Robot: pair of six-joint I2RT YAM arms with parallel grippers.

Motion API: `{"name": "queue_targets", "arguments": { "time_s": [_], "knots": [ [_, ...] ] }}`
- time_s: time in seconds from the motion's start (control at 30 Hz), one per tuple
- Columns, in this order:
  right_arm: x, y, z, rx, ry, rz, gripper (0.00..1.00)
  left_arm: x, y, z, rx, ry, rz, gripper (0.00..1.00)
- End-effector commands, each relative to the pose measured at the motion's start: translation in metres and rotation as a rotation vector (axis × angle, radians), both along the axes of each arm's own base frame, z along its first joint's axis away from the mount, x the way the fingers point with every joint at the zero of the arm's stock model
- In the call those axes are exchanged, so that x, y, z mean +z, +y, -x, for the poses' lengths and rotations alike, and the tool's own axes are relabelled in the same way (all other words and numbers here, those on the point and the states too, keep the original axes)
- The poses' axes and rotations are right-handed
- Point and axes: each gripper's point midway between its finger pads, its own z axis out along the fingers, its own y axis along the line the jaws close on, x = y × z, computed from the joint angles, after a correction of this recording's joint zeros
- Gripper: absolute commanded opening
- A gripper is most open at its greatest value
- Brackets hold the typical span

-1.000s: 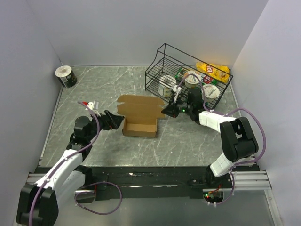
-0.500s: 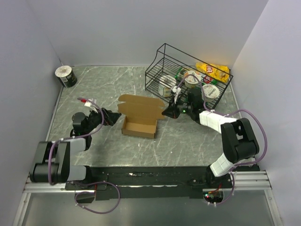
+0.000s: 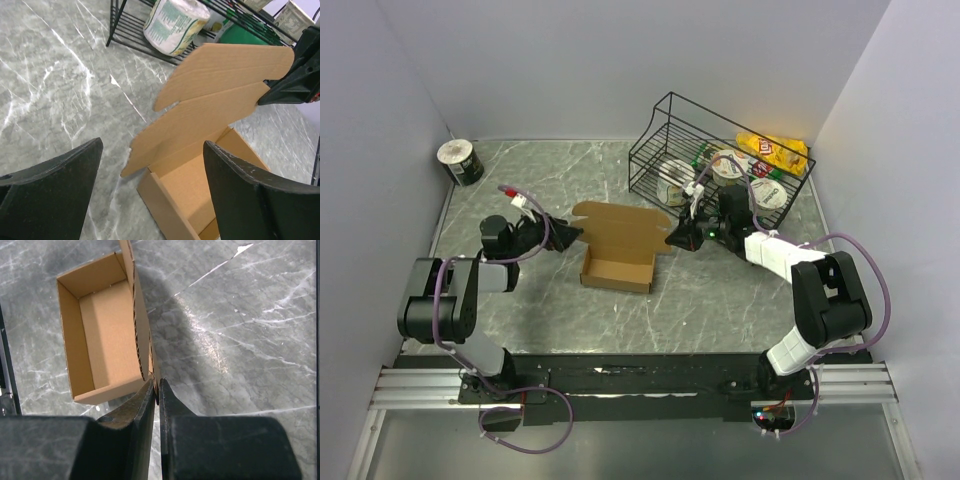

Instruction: Fold the paper box

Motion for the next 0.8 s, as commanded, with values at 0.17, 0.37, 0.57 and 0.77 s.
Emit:
{"name": "queue_targets", "arguments": {
  "time_s": [0.17, 0.37, 0.57, 0.77],
  "knots": [
    [0.028, 0.005, -0.012, 0.010, -0.086, -0.010, 0.15, 0.004, -0.018, -0.012, -0.093, -0.057, -0.019, 0.83],
    [0.028, 0.000, -0.019, -0.047, -0.096, 0.007, 0.15, 0.003, -0.031, -0.008, -0.111, -0.052, -0.025, 0.57],
    [0.026, -0.002, -0.026, -0.095, -0.107, 0.031, 0.16, 0.000, -0.043, -0.004, -0.098, -0.055, -0.063, 0.37],
    [0.024, -0.001, -0.030, -0.134, -0.118, 0.067, 0.16, -0.003, -0.054, -0.001, -0.041, -0.057, -0.120, 0.27]
  ]
}}
